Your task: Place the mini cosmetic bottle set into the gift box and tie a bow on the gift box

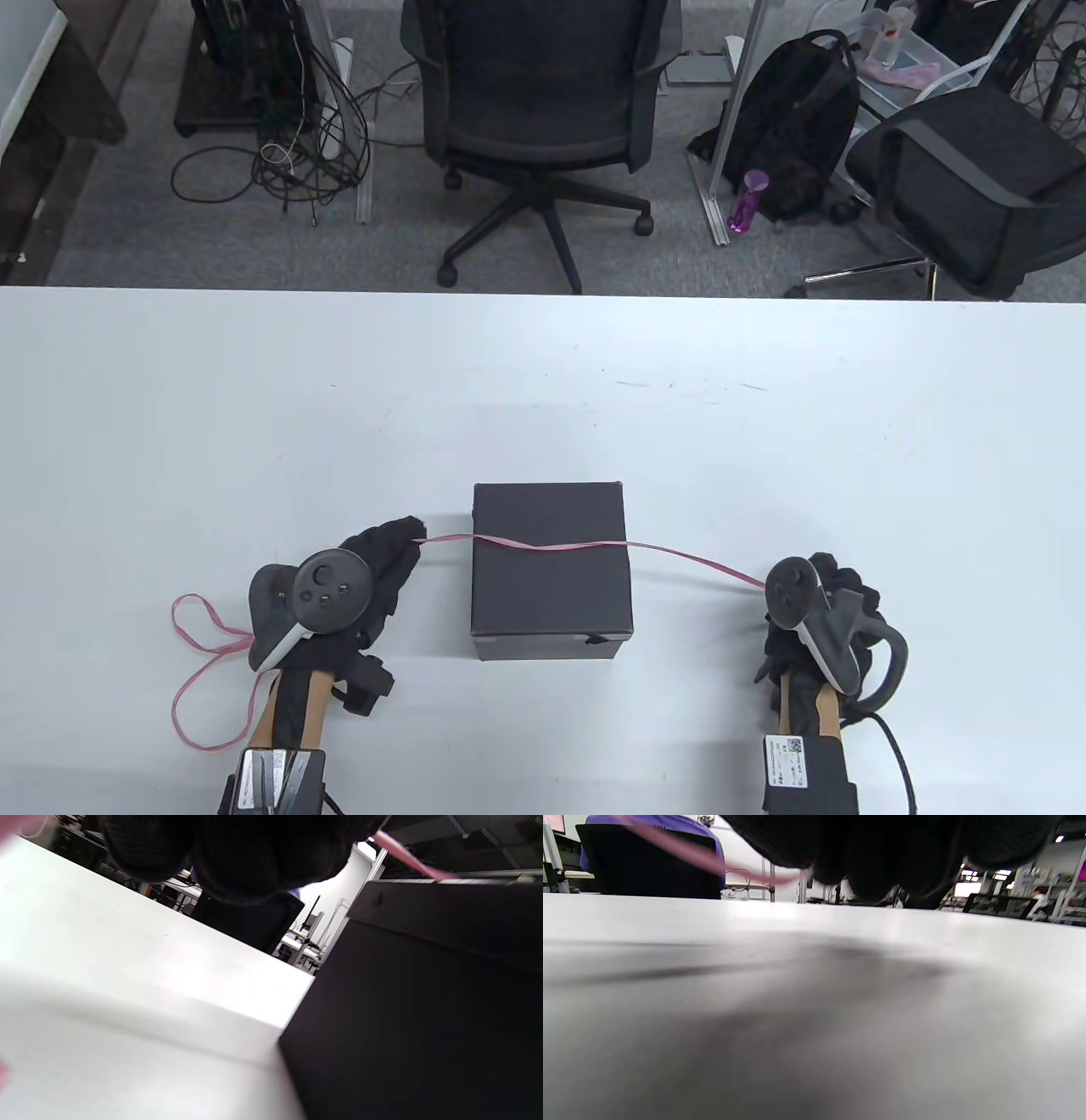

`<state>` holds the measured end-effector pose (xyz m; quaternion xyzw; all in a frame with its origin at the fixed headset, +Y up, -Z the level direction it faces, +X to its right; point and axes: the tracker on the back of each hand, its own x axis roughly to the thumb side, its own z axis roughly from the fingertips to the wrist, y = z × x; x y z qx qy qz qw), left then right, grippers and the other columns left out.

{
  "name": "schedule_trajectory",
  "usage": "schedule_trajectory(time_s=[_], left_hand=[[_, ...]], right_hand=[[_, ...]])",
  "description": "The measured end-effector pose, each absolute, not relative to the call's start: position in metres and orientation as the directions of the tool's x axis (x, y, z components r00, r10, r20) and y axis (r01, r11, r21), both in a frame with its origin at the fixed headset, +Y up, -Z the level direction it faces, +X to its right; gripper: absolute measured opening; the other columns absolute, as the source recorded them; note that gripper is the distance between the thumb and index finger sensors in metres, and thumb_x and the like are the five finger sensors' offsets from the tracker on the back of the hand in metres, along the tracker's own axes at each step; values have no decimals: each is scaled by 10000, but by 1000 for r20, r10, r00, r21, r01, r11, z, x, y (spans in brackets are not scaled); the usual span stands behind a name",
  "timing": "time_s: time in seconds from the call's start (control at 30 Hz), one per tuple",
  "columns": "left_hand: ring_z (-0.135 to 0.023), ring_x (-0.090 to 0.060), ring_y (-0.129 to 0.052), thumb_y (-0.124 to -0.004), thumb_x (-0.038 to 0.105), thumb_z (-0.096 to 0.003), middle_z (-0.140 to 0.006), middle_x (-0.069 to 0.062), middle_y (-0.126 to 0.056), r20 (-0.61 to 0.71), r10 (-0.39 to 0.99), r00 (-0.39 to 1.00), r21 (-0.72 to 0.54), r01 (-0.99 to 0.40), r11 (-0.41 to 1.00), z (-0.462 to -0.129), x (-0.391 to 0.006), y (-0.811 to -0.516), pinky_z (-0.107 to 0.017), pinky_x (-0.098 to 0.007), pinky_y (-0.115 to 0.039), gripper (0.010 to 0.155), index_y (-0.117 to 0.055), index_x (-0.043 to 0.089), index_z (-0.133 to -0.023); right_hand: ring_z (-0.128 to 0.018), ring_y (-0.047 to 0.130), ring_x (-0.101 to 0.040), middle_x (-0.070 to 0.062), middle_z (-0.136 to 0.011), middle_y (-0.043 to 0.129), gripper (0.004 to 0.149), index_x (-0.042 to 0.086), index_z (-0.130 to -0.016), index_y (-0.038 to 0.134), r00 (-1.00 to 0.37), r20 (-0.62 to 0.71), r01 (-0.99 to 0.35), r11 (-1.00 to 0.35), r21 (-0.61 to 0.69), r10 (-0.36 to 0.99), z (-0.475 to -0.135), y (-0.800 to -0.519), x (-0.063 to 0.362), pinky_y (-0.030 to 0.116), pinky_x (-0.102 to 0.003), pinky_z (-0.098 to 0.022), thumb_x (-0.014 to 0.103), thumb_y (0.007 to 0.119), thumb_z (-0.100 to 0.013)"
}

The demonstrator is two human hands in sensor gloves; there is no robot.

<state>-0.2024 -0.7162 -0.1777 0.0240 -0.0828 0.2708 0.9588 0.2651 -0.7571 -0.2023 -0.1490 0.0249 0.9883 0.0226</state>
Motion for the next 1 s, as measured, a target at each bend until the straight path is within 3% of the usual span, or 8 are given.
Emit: schedule_trajectory(time_s=[0.07,0.17,0.2,0.3,0.43,0.63,0.9,1.0], left_hand=[[-356,-129,-934,-599,444,-575,-600,109,-897,198,526,827,42,-544,838,-174,-195,-709,-452,-404,-876,443,-757,265,-949],[-237,-88,-893,-594,469,-573,-504,132,-904,248,506,826,111,-543,832,-165,-180,-695,-325,-344,-886,442,-789,260,-910],[-215,-70,-885,-593,476,-573,-486,138,-904,276,497,823,127,-544,830,-161,-173,-691,-301,-332,-885,442,-796,260,-901],[-196,-64,-878,-596,483,-572,-469,143,-905,343,473,812,142,-542,828,-152,-159,-683,-273,-323,-882,440,-809,261,-888],[-194,-63,-877,-598,487,-570,-464,147,-905,431,416,801,161,-522,838,-141,-139,-676,-273,-321,-883,438,-812,266,-881],[-198,-63,-879,-597,489,-569,-465,149,-904,512,346,786,159,-483,861,-129,-115,-673,-281,-321,-884,438,-811,268,-881],[-209,-66,-888,-598,491,-567,-471,149,-905,519,322,792,157,-458,875,-128,-110,-677,-299,-328,-888,441,-808,269,-884],[-220,-79,-894,-599,493,-566,-478,149,-905,519,320,792,154,-456,877,-128,-109,-677,-314,-333,-890,443,-805,270,-888]], right_hand=[[-898,352,-708,-481,-1069,362,613,-140,-1092,389,-961,-234,-130,-988,-85,147,-200,-742,256,486,-793,-571,125,624,-592],[-926,345,-686,-448,-1088,371,644,-113,-1104,381,-922,72,-382,-865,-326,380,-193,-714,229,477,-807,-574,277,562,-624],[-933,335,-676,-435,-1093,375,663,-105,-1107,386,-856,213,-516,-795,-318,471,-191,-705,213,467,-807,-579,318,553,-624],[-953,198,-657,-413,-1121,291,744,-79,-1128,349,-697,422,-688,-708,-162,581,-180,-689,174,348,-838,-591,424,533,-612],[-954,122,-649,-407,-1140,224,810,-52,-1154,310,-632,583,-630,-776,-4,510,-161,-676,124,285,-853,-592,492,541,-600],[-953,152,-659,-411,-1136,272,798,-45,-1155,337,-675,643,-484,-875,-17,361,-148,-672,98,287,-854,-588,466,604,-603],[-962,311,-652,-391,-1114,444,631,-36,-1112,505,-662,642,-512,-859,-9,387,-147,-671,98,348,-823,-605,326,633,-612],[-960,411,-638,-354,-1087,563,456,15,-984,717,-661,651,-515,-856,-32,373,-145,-670,99,387,-798,-615,242,607,-604]])
